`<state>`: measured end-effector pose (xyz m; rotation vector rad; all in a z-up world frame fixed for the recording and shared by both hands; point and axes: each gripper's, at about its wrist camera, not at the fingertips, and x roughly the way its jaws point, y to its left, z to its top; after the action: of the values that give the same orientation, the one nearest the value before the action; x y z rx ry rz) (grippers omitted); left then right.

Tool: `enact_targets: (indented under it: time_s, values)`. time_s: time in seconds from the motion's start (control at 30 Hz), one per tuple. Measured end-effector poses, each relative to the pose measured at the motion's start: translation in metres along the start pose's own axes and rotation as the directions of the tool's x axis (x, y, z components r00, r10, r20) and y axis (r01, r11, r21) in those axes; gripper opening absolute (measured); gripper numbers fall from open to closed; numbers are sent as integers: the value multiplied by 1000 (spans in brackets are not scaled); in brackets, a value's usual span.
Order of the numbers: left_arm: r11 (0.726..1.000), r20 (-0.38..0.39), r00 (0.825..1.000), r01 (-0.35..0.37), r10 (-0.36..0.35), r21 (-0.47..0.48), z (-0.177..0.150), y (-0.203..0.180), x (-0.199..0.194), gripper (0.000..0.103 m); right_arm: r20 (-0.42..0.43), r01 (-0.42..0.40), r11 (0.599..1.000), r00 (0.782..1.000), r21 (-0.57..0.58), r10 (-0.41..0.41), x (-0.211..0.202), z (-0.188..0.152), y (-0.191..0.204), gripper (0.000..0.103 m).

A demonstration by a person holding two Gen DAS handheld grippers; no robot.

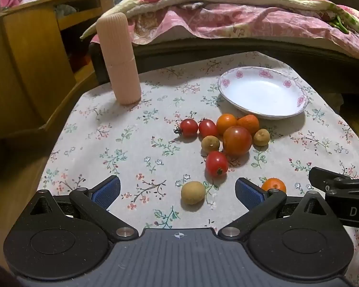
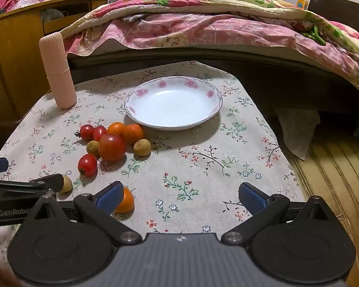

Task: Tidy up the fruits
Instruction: 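Move the right tool toward the orange mandarin while the left tool approaches a tan fruit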

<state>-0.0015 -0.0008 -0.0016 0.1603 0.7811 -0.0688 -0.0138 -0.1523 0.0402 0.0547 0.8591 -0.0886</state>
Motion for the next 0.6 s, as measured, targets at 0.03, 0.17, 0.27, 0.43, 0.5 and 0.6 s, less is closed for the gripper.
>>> enact_targets:
  time_s: [0.03, 0.17, 0.27, 0.43, 0.5, 0.6]
  values:
    - [1000, -3, 1000, 3, -3, -1, -1, 1, 0, 103, -3, 0, 1000, 1000, -2, 0, 0, 0, 0, 103]
    - [1000, -23, 1000, 2, -2, -7, -2, 2, 5, 103, -13, -1, 1000, 1000, -9, 1, 3, -1, 2, 103]
    - [1000, -24, 1000, -1, 1, -9, -1, 3, 5, 103, -15, 1, 1000, 1000, -14, -1, 3, -2, 3, 103]
    - [1000, -29, 1000, 3, -3, -10, -1, 4, 5, 103, -21, 6, 1000, 1000, -19, -7, 4, -2, 3, 103]
    - [1000, -32, 999, 7, -7, -10, -1, 4, 5, 103, -23, 9, 1000, 1000, -22, -9, 5, -2, 3, 103]
    - [1000, -33, 999, 6, -6, -11, 0, 3, 5, 103, -26, 9, 1000, 1000, -21, -10, 6, -2, 2, 103]
